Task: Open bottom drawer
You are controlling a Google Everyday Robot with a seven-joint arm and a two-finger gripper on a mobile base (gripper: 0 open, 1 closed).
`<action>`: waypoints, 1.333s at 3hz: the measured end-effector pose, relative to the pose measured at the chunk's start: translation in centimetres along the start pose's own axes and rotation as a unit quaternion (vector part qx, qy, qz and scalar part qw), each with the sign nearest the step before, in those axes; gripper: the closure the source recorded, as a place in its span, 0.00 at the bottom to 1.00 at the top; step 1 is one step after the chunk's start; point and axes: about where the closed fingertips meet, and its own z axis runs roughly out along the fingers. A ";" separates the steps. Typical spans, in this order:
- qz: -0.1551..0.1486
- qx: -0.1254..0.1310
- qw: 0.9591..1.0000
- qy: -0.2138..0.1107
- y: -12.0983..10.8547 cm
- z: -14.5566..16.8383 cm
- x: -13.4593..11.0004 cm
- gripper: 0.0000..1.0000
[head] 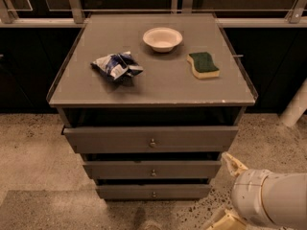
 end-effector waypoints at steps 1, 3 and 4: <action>-0.002 0.002 1.000 0.001 0.0 -0.2 -0.1 0.00; 0.042 0.039 0.998 -0.034 -5.3 6.2 4.2 0.00; 0.089 0.042 0.994 -0.051 -7.6 12.0 7.6 0.00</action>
Offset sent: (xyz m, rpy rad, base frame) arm 0.0601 -0.0517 -0.0659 0.0630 -0.0577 -0.1556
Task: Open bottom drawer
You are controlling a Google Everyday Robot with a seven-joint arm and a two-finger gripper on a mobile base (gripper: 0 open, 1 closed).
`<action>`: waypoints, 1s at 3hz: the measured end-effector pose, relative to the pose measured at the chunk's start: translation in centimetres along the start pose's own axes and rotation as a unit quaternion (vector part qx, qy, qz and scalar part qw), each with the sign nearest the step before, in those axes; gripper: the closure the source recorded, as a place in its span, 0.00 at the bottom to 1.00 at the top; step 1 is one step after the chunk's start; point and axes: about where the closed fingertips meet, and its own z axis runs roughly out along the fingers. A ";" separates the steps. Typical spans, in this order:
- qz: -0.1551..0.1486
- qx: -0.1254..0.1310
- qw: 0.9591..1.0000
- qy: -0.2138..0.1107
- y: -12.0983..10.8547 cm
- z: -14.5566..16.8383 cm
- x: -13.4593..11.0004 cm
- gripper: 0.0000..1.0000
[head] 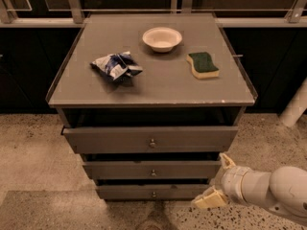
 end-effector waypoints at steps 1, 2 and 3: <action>0.017 -0.013 1.000 -0.002 0.6 1.6 1.4 0.00; 0.015 -0.011 1.000 -0.002 0.5 1.4 1.2 0.00; 0.027 -0.014 1.000 -0.002 0.0 3.0 2.1 0.00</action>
Offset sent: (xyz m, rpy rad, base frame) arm -0.0010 0.0028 -0.0234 0.0337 0.0299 -0.0082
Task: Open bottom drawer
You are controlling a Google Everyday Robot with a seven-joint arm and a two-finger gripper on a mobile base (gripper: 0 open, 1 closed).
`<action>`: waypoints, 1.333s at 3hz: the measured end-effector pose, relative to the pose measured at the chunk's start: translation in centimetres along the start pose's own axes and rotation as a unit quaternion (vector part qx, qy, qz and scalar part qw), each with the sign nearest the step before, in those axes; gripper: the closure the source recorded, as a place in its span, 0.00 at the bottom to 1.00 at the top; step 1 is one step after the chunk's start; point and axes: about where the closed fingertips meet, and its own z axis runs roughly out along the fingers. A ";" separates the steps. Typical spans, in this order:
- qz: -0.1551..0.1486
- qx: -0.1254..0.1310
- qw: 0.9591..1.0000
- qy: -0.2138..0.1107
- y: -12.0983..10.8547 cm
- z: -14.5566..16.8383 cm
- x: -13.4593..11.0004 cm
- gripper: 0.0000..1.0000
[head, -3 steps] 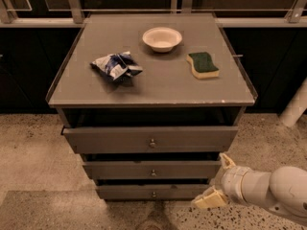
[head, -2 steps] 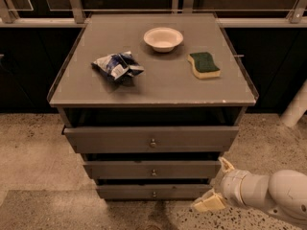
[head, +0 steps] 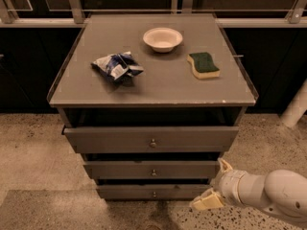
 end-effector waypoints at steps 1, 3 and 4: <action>0.012 0.004 1.000 -0.023 -1.9 5.0 1.4 0.00; 0.056 -0.036 0.998 -0.011 -2.4 16.6 7.8 0.00; 0.056 -0.036 0.998 -0.011 -2.4 16.6 7.8 0.00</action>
Offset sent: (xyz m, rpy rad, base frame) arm 0.0810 0.0345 -0.2064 0.1163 0.0506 0.0346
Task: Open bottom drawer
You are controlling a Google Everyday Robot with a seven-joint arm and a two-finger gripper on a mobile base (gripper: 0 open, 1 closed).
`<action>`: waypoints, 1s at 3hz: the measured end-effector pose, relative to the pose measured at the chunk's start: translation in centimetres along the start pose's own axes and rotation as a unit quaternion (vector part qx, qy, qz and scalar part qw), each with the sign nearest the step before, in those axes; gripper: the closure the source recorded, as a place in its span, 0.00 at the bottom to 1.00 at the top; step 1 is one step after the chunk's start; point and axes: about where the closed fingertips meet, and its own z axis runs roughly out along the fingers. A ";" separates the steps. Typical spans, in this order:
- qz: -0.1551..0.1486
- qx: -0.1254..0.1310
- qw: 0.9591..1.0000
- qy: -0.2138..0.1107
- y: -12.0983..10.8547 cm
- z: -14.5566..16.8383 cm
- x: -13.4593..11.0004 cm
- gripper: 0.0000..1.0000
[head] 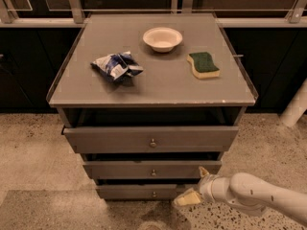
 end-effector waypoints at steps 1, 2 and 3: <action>0.024 -0.007 0.999 -0.021 0.7 0.9 1.5 0.00; 0.076 -0.028 0.997 -0.022 3.2 5.3 6.7 0.00; 0.093 -0.009 0.995 -0.040 3.7 10.1 10.9 0.00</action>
Offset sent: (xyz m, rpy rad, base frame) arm -0.0907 0.0628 -0.2217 0.2778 0.2681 -0.1367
